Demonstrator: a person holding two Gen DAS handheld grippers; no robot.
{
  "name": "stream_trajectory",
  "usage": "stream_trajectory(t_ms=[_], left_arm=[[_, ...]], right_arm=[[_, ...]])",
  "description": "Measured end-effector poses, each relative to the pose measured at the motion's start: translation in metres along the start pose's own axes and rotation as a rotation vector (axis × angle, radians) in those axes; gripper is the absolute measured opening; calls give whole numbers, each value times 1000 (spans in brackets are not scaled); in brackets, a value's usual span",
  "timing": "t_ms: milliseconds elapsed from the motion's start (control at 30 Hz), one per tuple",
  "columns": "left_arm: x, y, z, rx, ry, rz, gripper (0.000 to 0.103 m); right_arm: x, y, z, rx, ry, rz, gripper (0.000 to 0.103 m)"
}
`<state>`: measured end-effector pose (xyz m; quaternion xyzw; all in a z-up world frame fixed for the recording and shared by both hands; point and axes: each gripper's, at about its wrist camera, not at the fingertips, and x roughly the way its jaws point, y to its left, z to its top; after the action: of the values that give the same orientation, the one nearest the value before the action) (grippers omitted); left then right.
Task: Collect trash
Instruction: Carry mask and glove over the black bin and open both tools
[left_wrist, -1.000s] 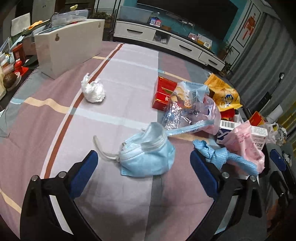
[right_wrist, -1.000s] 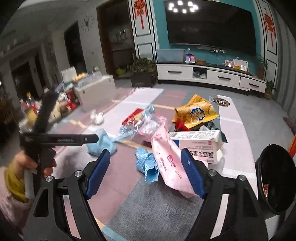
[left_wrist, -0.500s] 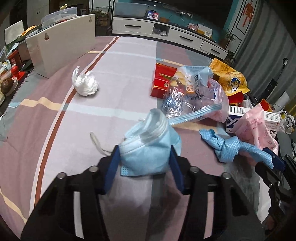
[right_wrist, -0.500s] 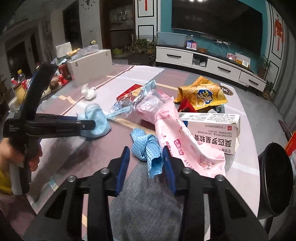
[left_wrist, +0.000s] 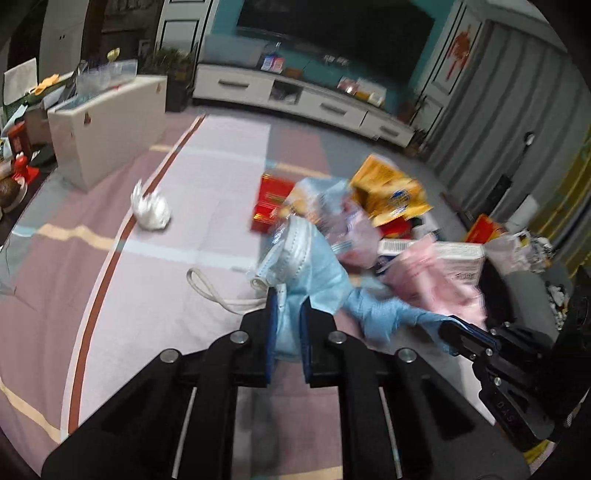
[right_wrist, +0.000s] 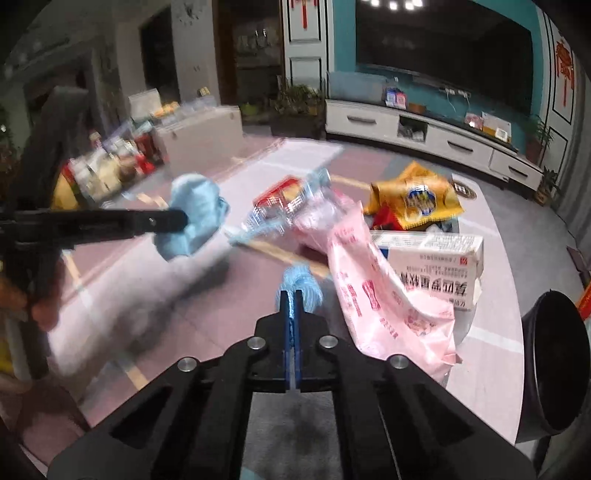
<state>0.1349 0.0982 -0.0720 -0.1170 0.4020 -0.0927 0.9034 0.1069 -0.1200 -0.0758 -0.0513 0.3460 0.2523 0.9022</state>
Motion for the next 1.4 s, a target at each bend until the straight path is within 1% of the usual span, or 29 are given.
stream_trajectory(t_ms=[167, 300, 367, 467, 500, 633, 667, 700, 733, 833, 900, 967, 1067, 1133, 1200, 1233, 1300, 1400], left_arm=[[-18, -13, 5, -5, -59, -63, 12], [-24, -41, 14, 30, -90, -123, 12], [-24, -61, 18, 66, -97, -151, 12], [-17, -103, 23, 132, -88, -196, 12], [-14, -114, 25, 148, -83, -208, 12], [4, -170, 31, 226, -49, -280, 12], [9, -181, 31, 242, -37, -296, 12], [19, -202, 31, 269, -8, -325, 12], [26, -216, 29, 289, 12, -339, 12], [53, -259, 25, 348, 73, -368, 12], [74, -285, 20, 377, 111, -383, 12], [95, -307, 15, 396, 149, -396, 12], [133, -338, 10, 403, 216, -403, 12], [152, -349, 5, 404, 253, -398, 13], [175, -364, 1, 412, 286, -370, 13], [183, -368, -1, 413, 297, -360, 13], [200, -378, -7, 419, 321, -328, 14], [219, -389, -16, 442, 343, -297, 14]], right_arm=[[-47, -11, 11, 56, -178, 46, 2], [-85, -32, 15, 108, -301, 20, 2], [-97, -44, 15, 133, -332, -12, 2], [-115, -67, 10, 187, -370, -70, 2], [-122, -77, 7, 206, -381, -110, 2], [-145, -109, -6, 277, -417, -207, 2], [-149, -118, -10, 296, -420, -234, 2], [-152, -130, -15, 320, -418, -270, 2], [-153, -137, -19, 340, -414, -292, 2], [-156, -168, -31, 424, -390, -376, 2], [-154, -191, -39, 484, -367, -417, 2], [-148, -210, -45, 535, -333, -446, 2], [-134, -238, -56, 616, -281, -459, 2], [-122, -256, -66, 680, -243, -463, 2], [-112, -266, -74, 722, -214, -481, 2], [-109, -270, -80, 743, -202, -473, 2], [-96, -277, -85, 771, -172, -473, 2], [-88, -289, -91, 803, -151, -472, 2]])
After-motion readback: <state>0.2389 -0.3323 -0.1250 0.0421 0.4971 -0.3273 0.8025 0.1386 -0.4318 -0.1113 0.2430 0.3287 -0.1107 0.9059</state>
